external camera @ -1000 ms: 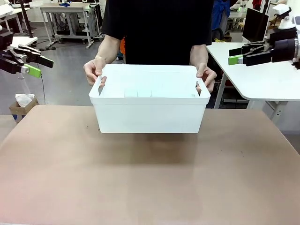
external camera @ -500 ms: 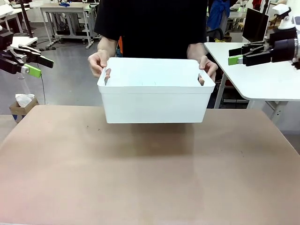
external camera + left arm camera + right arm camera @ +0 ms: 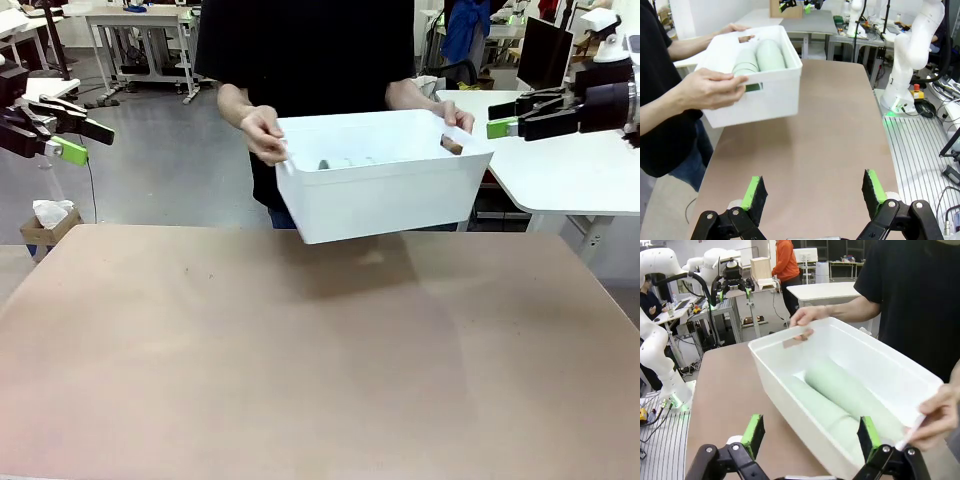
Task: Stack the cups and store them in the basket.
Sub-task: Place the stack of Reusable plastic cups into the Pantry Basket.
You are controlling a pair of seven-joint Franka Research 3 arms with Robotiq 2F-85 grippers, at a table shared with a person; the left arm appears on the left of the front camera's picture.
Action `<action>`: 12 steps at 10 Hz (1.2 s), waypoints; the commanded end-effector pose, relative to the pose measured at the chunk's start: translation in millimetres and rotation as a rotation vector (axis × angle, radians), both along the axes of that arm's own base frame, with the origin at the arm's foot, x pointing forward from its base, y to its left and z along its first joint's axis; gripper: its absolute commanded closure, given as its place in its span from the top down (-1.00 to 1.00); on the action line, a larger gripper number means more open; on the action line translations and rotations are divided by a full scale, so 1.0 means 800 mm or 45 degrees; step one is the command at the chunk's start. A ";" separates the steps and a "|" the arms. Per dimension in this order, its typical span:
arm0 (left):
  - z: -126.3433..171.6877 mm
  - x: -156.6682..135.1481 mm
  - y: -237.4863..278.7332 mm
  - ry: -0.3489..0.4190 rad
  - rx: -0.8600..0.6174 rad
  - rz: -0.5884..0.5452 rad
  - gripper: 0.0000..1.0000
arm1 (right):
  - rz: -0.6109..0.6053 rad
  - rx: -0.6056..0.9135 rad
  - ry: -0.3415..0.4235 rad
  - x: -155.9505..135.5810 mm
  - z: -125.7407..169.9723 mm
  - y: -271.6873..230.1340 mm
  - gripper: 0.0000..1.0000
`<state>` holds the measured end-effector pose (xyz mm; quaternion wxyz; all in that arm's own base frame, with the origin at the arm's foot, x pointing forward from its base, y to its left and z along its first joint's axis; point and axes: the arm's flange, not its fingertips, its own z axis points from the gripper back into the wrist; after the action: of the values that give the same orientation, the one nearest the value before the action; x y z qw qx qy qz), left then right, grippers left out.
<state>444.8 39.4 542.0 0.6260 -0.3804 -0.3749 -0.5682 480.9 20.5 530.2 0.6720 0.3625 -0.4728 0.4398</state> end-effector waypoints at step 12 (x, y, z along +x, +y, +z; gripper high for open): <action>0.003 -0.002 -0.002 0.007 -0.010 -0.002 1.00 | -0.018 -0.018 0.019 0.000 0.004 0.000 1.00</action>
<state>444.8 39.4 542.0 0.6260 -0.3804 -0.3749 -0.5682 480.9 20.5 530.2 0.6721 0.3624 -0.4728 0.4397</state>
